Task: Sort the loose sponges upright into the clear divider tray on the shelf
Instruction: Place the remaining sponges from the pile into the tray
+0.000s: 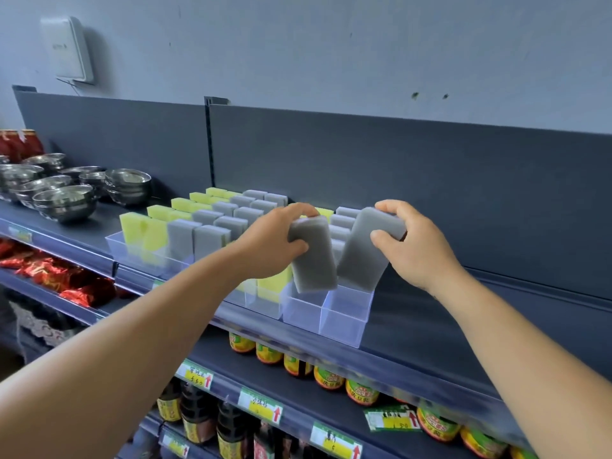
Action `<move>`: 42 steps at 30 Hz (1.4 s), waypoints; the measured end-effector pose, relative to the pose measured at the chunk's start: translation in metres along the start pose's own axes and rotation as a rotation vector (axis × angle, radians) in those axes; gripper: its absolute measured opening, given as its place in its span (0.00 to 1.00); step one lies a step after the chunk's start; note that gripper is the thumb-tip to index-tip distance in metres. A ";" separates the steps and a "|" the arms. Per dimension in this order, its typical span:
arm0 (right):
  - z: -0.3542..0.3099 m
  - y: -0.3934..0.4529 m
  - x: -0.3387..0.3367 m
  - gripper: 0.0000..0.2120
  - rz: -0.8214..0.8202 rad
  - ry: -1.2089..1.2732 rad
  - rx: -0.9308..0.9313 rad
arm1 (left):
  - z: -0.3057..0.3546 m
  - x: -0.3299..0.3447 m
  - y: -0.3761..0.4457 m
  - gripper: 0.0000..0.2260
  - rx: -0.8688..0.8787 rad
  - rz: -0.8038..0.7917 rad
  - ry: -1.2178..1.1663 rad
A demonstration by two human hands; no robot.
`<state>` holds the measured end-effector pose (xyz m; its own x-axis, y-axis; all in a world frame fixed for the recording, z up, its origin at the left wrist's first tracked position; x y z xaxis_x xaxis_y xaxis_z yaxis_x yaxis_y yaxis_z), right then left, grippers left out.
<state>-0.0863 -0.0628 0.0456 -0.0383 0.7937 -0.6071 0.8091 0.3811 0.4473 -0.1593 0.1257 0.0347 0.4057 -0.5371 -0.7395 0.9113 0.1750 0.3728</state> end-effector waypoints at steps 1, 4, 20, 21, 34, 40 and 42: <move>0.001 0.002 0.008 0.17 -0.069 -0.020 0.008 | -0.004 0.005 0.002 0.20 0.007 -0.047 0.015; 0.008 0.006 0.026 0.15 -0.193 -0.063 0.042 | -0.010 0.015 0.009 0.20 0.042 -0.140 0.097; 0.007 -0.003 0.041 0.16 -0.235 -0.316 0.065 | -0.017 0.042 0.027 0.21 0.192 -0.256 0.203; 0.006 -0.005 0.043 0.17 -0.228 -0.341 0.069 | -0.016 0.043 0.027 0.22 0.210 -0.256 0.220; 0.008 -0.023 0.069 0.18 -0.159 -0.488 0.191 | -0.014 0.052 0.019 0.14 0.370 -0.255 0.369; 0.003 -0.028 0.069 0.20 -0.107 -0.525 0.246 | -0.012 0.053 0.022 0.11 0.397 -0.261 0.402; 0.000 -0.030 0.069 0.21 -0.103 -0.558 0.257 | -0.012 0.051 0.021 0.12 0.412 -0.262 0.418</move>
<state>-0.1129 -0.0195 -0.0097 0.1324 0.3654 -0.9214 0.9355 0.2611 0.2380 -0.1186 0.1114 -0.0020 0.2423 -0.1378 -0.9604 0.9157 -0.2945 0.2733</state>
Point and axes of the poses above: each hand's wrist, its own y-axis towards the middle knuckle, its own x-axis out of the palm, z = x × y, the point moved 7 cm from there along y, towards the middle knuckle
